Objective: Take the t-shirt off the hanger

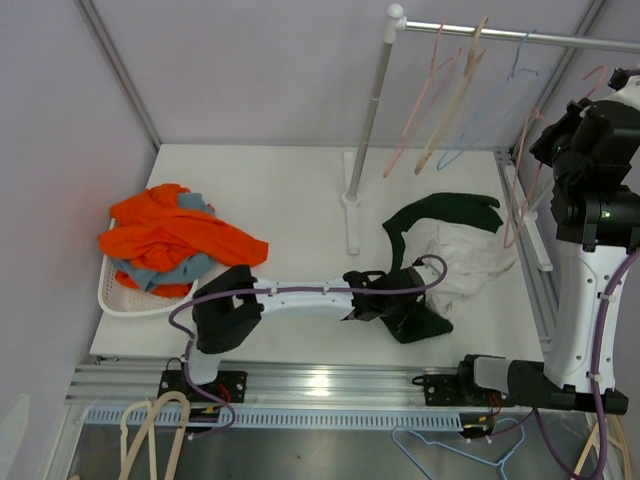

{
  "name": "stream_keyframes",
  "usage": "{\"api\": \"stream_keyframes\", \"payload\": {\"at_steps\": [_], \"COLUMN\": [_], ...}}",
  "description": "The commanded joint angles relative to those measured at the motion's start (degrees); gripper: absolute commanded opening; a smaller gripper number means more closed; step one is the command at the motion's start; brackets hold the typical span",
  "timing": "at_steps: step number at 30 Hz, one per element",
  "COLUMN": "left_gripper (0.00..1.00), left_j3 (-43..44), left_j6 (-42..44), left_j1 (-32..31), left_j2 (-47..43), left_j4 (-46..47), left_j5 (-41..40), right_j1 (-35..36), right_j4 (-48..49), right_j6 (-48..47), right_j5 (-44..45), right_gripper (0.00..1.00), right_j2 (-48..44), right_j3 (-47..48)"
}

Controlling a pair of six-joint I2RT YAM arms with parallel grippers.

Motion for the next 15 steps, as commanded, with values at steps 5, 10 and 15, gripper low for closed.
{"api": "stream_keyframes", "payload": {"at_steps": [5,10,15], "left_gripper": [0.01,0.01,0.01], "left_j3": [-10.7,-14.2,-10.2], "left_j6": [-3.0,1.0,7.5], "left_j1": [-4.2,-5.9,-3.5], "left_j2": [-14.6,-26.6,-39.0], "left_j4": [9.2,9.7,3.6], "left_j5": [-3.0,-7.0,-13.8], "right_j1": [-1.9,-3.7,-3.8], "right_j4": [7.3,13.9,16.8], "right_j6": [-6.7,-9.1,-12.1], "right_j5": [3.1,2.7,4.4], "right_gripper": [0.00,0.00,0.00], "right_j2": [2.1,7.1,13.5], "right_j3": [3.9,5.7,11.9]}}
